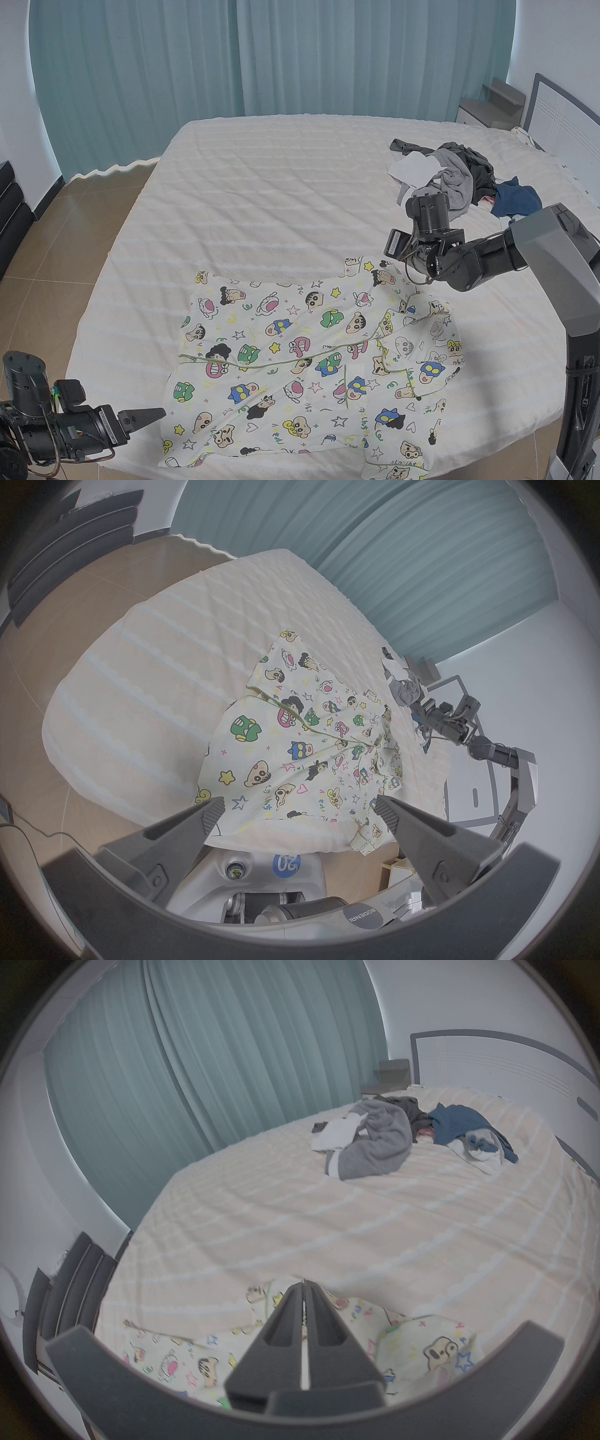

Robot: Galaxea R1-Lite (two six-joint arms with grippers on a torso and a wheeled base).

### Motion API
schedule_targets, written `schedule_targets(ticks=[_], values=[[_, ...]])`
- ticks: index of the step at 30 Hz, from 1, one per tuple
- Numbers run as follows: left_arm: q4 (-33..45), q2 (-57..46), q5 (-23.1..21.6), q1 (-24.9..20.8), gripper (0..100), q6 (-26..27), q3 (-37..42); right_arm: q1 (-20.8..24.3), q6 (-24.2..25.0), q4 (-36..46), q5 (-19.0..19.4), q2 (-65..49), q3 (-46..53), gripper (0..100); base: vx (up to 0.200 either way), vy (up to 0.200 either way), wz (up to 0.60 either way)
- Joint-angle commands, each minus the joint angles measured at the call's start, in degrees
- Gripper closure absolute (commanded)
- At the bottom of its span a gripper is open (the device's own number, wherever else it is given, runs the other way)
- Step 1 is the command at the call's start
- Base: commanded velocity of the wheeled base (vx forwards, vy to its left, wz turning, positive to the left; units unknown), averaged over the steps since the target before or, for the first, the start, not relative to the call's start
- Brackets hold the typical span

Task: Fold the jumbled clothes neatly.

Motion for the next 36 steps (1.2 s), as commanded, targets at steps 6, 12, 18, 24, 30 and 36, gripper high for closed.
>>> schedule_targets(ticks=[6, 12, 18, 24, 30, 36], values=[[0.1, 1.1, -0.28, -1.05, 0, 0.34, -0.53, -1.12, 0.41, 0.21, 4.78, -9.52, 15.5, 100, 0.0, 0.0, 0.0], [0.28, 2.15, -0.46, -2.46, 0, 0.34, -0.18, 0.11, 1.73, -0.41, 7.42, -19.54, 31.76, 0, 0.0, 0.0, 0.0], [0.54, 4.09, -0.37, -5.71, 0, 0.08, 0.52, 5.03, 6.38, -0.49, 11.46, -29.21, 47.06, 0, 0.0, 0.0, 0.0], [0.37, 7.51, -0.63, -6.32, 0, 0.08, 0.44, 6.88, 9.2, -0.67, 11.9, -31.84, 56.2, 0, -0.2, 0.0, 0.0], [0.02, 12.88, -0.63, -6.32, 0, -0.1, 0.44, 8.11, 9.55, -4.18, 12.34, -31.23, 63.05, 0, -0.2, 0.0, 0.0], [-0.42, 17.18, -0.63, -6.24, 0, -2.12, 0.09, 10.39, 9.64, -9.19, 11.99, -30.96, 66.3, 0, -0.1, 0.0, 0.0]])
